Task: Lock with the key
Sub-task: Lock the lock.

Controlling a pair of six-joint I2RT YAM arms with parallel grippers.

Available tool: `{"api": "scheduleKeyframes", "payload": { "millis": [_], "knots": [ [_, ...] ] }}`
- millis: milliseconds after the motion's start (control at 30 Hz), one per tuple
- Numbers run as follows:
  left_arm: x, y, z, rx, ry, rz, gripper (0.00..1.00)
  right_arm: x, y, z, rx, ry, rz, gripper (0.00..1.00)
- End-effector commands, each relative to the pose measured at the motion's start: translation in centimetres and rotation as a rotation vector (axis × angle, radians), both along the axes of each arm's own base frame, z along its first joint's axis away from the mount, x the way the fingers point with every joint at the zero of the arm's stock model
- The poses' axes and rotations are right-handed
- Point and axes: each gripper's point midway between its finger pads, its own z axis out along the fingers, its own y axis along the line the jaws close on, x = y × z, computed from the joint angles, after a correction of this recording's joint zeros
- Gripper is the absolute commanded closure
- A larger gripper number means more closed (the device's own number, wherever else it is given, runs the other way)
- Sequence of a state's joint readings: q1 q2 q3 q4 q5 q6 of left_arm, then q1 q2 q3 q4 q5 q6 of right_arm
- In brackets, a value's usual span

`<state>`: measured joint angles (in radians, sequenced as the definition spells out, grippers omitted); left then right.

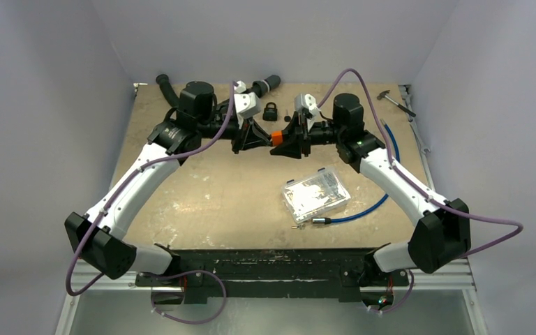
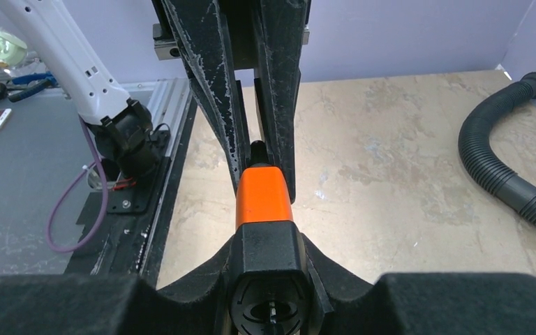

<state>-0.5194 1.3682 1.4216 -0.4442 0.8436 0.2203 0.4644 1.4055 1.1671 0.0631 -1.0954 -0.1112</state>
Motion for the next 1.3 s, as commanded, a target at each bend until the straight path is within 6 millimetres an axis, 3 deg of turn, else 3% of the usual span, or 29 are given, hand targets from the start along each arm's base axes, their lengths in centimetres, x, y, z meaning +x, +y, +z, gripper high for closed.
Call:
{"api": "scheduleKeyframes", "payload": {
  "millis": [0,167,367,400,433,467,633,733,867,967,1067,1200,1267],
  "knots": [
    [0.8,0.3,1.4,-0.042,-0.063,-0.047,1.00,-1.2,0.2,3.8,0.073,-0.082,0.028,1.00],
    [1.9,3.2,-0.2,0.025,-0.070,-0.012,1.00,-0.1,-1.0,4.0,0.072,-0.084,-0.009,1.00],
    [2.0,2.9,0.1,0.000,-0.060,-0.020,1.00,0.0,-1.0,3.5,0.064,-0.072,-0.005,1.00],
    [2.2,2.8,0.3,-0.009,-0.060,-0.018,1.00,0.1,-1.0,3.4,0.058,-0.074,-0.005,0.91],
    [2.4,2.6,0.5,-0.018,-0.059,-0.011,1.00,0.1,-0.9,3.5,0.056,-0.075,-0.002,0.74],
    [2.6,2.6,0.7,-0.025,-0.056,-0.007,1.00,0.2,-0.9,3.4,0.053,-0.070,-0.001,0.62],
    [2.8,2.6,0.3,-0.006,-0.062,-0.004,1.00,0.0,-1.0,3.5,0.038,-0.072,0.008,0.33],
    [2.9,3.1,-0.2,0.023,-0.059,0.002,1.00,0.5,-1.9,3.1,-0.028,-0.078,-0.021,0.25],
    [2.4,3.4,-1.2,0.073,-0.050,-0.037,1.00,0.5,-3.5,1.6,-0.112,-0.056,-0.028,0.24],
    [2.2,3.5,-1.8,0.102,-0.054,-0.079,1.00,0.3,-4.2,1.0,-0.149,-0.038,-0.030,0.28],
    [2.0,3.4,-2.2,0.107,-0.055,-0.103,1.00,0.6,-4.3,0.7,-0.165,-0.026,-0.035,0.33],
    [2.2,3.2,-2.2,0.104,-0.064,-0.110,1.00,1.4,-4.3,0.3,-0.191,0.003,-0.056,0.29],
    [2.3,3.1,-2.1,0.100,-0.067,-0.113,1.00,1.4,-4.1,0.1,-0.203,-0.006,-0.045,0.32]
  ]
}}
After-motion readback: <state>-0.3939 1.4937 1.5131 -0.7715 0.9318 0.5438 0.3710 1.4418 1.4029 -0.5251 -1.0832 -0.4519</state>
